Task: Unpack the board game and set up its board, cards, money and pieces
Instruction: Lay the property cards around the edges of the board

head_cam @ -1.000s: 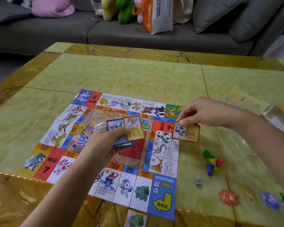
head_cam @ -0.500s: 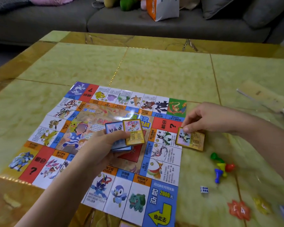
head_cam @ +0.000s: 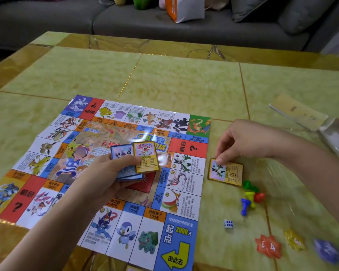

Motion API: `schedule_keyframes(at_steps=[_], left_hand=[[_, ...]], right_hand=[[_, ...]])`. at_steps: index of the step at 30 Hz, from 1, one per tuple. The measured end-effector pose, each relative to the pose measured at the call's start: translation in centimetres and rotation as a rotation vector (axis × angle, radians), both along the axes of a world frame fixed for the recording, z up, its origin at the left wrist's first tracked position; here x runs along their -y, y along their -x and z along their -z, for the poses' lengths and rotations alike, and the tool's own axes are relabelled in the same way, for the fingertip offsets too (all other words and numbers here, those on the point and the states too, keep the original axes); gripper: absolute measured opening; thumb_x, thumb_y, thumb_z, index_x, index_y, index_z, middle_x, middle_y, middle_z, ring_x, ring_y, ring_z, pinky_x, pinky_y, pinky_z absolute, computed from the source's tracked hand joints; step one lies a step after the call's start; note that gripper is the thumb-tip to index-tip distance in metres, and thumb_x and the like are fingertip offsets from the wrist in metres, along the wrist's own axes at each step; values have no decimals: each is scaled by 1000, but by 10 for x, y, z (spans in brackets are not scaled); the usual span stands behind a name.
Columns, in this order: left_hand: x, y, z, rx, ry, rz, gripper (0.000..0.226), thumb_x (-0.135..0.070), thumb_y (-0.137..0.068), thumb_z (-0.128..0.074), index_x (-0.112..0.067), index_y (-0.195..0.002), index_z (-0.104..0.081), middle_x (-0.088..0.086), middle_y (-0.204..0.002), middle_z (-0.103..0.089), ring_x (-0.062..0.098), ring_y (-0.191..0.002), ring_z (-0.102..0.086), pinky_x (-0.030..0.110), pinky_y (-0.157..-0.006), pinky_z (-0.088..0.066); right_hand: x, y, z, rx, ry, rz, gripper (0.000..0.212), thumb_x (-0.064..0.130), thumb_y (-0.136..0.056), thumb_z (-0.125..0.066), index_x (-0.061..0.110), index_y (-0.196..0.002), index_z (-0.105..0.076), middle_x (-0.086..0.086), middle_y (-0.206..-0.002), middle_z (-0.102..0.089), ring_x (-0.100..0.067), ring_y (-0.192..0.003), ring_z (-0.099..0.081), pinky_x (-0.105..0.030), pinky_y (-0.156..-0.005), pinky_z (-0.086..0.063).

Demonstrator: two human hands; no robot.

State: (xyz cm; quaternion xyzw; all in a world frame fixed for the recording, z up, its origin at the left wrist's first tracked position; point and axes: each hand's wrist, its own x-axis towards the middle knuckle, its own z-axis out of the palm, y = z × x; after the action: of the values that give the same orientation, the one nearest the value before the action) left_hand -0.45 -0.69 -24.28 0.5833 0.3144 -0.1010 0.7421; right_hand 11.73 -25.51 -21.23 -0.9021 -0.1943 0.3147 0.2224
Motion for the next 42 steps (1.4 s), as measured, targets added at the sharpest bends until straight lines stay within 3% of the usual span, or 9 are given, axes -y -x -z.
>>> schedule_keyframes(at_steps=[6, 11, 16, 26, 32, 37, 42], left_hand=[[1, -2, 1, -7, -10, 4, 27, -11, -71, -67, 0, -94, -59, 13, -70, -72, 24, -57, -70, 38, -48, -57], [1, -2, 2, 0, -7, -13, 28, -10, -70, -68, 0, -94, -59, 12, -70, -73, 23, -58, -70, 30, -49, -58], [1, -2, 0, -10, -1, 7, 27, -10, -72, -67, 0, -96, -59, 14, -72, -73, 24, -57, -70, 40, -51, -57], [-1, -1, 0, -4, 6, -1, 18, -6, -82, -64, 2, -97, -60, 17, -81, -73, 24, -60, -70, 35, -56, -58], [-1, 0, -3, -15, 48, 13, 16, -6, -84, -63, 1, -98, -60, 13, -74, -74, 24, -60, -71, 33, -49, -59], [-6, 3, -10, 21, 109, -2, 22, -8, -79, -65, -1, -100, -60, 13, -78, -73, 23, -63, -71, 35, -50, -58], [-8, 10, -33, 164, 107, -43, 19, -6, -77, -65, -2, -95, -60, 11, -78, -72, 19, -63, -69, 23, -52, -56]], right_hand=[[-2, 0, 3, 60, 41, 10, 18, 27, -61, -88, 28, -58, -70, 13, -60, -69, 3, -56, -58, -24, -63, -46], [-2, -3, 2, 22, 30, 17, 15, 26, -62, -87, 26, -61, -72, 9, -62, -69, 0, -59, -58, -23, -63, -44], [-4, -5, 2, 20, 30, 12, 15, 26, -61, -88, 24, -63, -74, 7, -64, -70, 0, -59, -57, -23, -63, -44], [-7, -4, 3, 31, 42, 40, 14, 27, -61, -88, 25, -63, -74, 6, -68, -72, -2, -64, -59, -25, -66, -46], [-4, -6, -1, -15, 57, 47, 14, 27, -65, -86, 20, -72, -75, 4, -74, -73, -7, -71, -62, -25, -71, -46], [4, -2, -18, -21, -64, 191, 17, 30, -76, -77, 13, -75, -75, 4, -64, -69, -4, -58, -56, -17, -57, -45], [3, 29, -38, 42, -264, 320, 20, 32, -83, -70, 15, -74, -76, 1, -67, -72, -5, -59, -59, -16, -57, -48]])
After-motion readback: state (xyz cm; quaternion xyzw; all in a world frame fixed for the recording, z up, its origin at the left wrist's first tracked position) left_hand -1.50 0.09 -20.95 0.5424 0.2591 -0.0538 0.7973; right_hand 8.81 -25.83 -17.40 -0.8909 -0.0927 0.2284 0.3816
